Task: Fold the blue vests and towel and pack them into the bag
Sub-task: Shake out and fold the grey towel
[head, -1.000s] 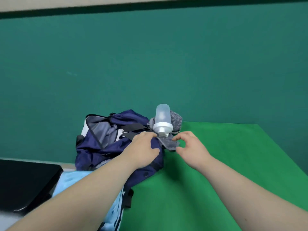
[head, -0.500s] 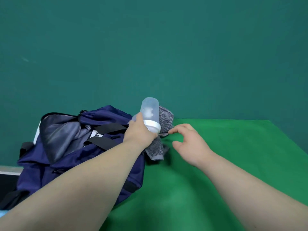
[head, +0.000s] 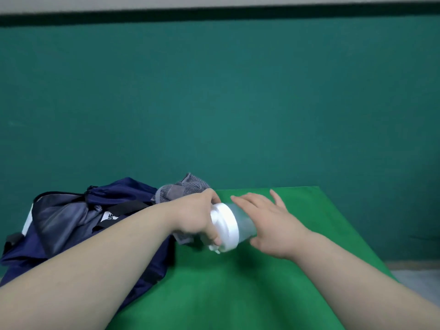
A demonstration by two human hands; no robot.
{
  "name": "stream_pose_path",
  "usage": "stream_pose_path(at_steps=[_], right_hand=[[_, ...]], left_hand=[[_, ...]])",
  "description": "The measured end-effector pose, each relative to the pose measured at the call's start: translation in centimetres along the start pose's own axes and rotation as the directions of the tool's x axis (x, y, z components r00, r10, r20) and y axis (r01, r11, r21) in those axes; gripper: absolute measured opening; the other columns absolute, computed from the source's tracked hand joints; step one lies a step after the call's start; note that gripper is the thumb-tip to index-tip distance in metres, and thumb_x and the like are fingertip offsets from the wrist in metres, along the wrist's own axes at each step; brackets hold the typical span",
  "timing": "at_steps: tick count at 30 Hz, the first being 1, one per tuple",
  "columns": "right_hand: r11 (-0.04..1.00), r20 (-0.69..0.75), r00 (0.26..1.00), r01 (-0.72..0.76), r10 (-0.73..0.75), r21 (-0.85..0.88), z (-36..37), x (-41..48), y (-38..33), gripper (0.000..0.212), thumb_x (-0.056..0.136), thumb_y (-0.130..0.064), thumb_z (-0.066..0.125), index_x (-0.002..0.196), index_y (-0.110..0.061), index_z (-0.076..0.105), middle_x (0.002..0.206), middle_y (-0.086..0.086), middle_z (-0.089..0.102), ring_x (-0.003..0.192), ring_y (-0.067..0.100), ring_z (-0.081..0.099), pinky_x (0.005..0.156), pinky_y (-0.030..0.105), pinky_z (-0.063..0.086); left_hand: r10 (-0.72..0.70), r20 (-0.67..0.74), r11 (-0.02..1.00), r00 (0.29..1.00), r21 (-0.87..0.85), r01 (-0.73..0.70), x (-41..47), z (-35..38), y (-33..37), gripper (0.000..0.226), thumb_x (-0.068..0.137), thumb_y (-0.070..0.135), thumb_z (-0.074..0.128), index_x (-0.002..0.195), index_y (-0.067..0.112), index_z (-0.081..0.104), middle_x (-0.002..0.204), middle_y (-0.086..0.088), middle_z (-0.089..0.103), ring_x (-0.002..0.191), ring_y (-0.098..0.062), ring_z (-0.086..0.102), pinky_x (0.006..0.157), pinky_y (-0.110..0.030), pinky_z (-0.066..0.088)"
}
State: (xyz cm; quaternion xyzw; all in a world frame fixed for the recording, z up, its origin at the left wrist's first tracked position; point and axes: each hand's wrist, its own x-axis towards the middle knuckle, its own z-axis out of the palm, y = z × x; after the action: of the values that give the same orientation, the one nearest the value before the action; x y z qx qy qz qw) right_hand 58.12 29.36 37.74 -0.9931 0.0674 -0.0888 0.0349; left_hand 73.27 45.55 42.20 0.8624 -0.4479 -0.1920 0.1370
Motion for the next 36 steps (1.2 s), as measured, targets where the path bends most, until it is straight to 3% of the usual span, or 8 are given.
stream_pose_path(at_steps=[3,6,10,17,21,27,31,36], right_hand=[[0.994,-0.062,0.994,-0.087,0.091,0.063,-0.2,-2.6,2.4,0.087,0.074,-0.036,0.07,0.15,-0.034,0.027,0.144,-0.012,0.041,0.134,0.012,0.04,0.117,0.036,0.027],[0.865,-0.085,0.929,-0.299,0.36,0.404,0.4,-5.0,5.8,0.08,0.064,-0.038,0.078,0.134,-0.041,0.04,0.127,-0.017,0.052,0.113,0.011,0.057,0.09,0.034,0.051],[0.586,-0.097,0.743,-0.433,0.662,0.685,2.7,-6.8,9.6,0.078,0.067,-0.033,0.088,0.13,-0.035,0.041,0.115,-0.018,0.054,0.1,0.009,0.057,0.071,0.025,0.045],[0.332,-0.054,0.556,-0.413,0.829,0.848,7.5,-7.9,12.9,0.086,0.069,-0.032,0.09,0.138,-0.024,0.039,0.124,-0.011,0.054,0.109,0.014,0.055,0.086,0.029,0.044],[0.311,-0.053,0.547,-0.392,0.836,0.866,8.5,-8.2,13.6,0.089,0.07,-0.032,0.09,0.141,-0.024,0.037,0.125,-0.012,0.054,0.112,0.012,0.055,0.09,0.029,0.044],[0.314,0.002,0.54,-0.491,0.841,0.813,8.8,-10.1,12.6,0.106,0.071,-0.033,0.088,0.154,-0.025,0.023,0.153,-0.009,0.041,0.136,0.016,0.045,0.103,0.035,0.042],[0.349,-0.09,0.434,-0.566,0.896,0.747,8.3,-13.1,7.6,0.075,0.082,-0.021,0.076,0.145,-0.017,0.037,0.145,0.002,0.044,0.137,0.02,0.04,0.113,0.041,0.035],[0.591,-0.102,0.688,-0.526,0.719,0.612,7.6,-16.1,-2.3,0.045,0.084,-0.016,0.07,0.126,-0.016,0.055,0.117,-0.01,0.047,0.123,0.014,0.043,0.112,0.032,0.034]], left_hand=[[0.07,-0.027,0.993,0.997,-0.092,-0.073,1.0,1.0,2.7,0.11,0.047,0.048,0.091,0.139,0.028,0.033,0.11,0.01,0.064,0.095,-0.011,0.063,0.092,-0.035,0.051],[0.094,-0.097,0.948,0.991,-0.295,-0.118,2.2,2.5,4.2,0.114,0.053,0.061,0.085,0.148,0.034,0.029,0.128,0.017,0.056,0.108,-0.008,0.063,0.102,-0.035,0.049],[0.052,-0.254,0.997,0.966,0.069,-0.035,4.1,4.6,2.3,0.065,0.083,0.056,0.068,0.14,0.029,0.048,0.143,0.005,0.051,0.13,-0.015,0.048,0.111,-0.031,0.037],[-0.235,-0.404,0.822,0.884,0.402,0.403,6.5,8.2,-5.4,0.067,0.081,0.067,0.056,0.134,0.029,0.039,0.144,-0.005,0.04,0.135,-0.03,0.033,0.107,-0.048,0.036],[-0.353,-0.281,0.836,0.893,0.334,0.435,7.7,9.9,-9.0,0.069,0.082,0.069,0.057,0.133,0.027,0.039,0.134,-0.006,0.049,0.123,-0.033,0.046,0.098,-0.047,0.046],[-0.178,-0.397,0.895,0.901,0.316,0.316,7.0,10.0,-9.4,0.006,0.089,0.031,0.058,0.092,0.026,0.057,0.104,-0.003,0.061,0.089,-0.027,0.056,0.079,-0.039,0.054],[-0.111,-0.354,0.954,0.929,0.225,0.2,3.2,9.6,-5.4,0.01,0.088,0.024,0.059,0.094,0.032,0.062,0.104,0.003,0.067,0.089,-0.022,0.063,0.077,-0.031,0.053],[0.055,-0.197,0.978,0.979,0.208,-0.012,-6.6,10.5,-1.0,0.025,0.089,0.027,0.061,0.113,0.033,0.066,0.115,0.01,0.066,0.102,-0.016,0.063,0.087,-0.028,0.05]])
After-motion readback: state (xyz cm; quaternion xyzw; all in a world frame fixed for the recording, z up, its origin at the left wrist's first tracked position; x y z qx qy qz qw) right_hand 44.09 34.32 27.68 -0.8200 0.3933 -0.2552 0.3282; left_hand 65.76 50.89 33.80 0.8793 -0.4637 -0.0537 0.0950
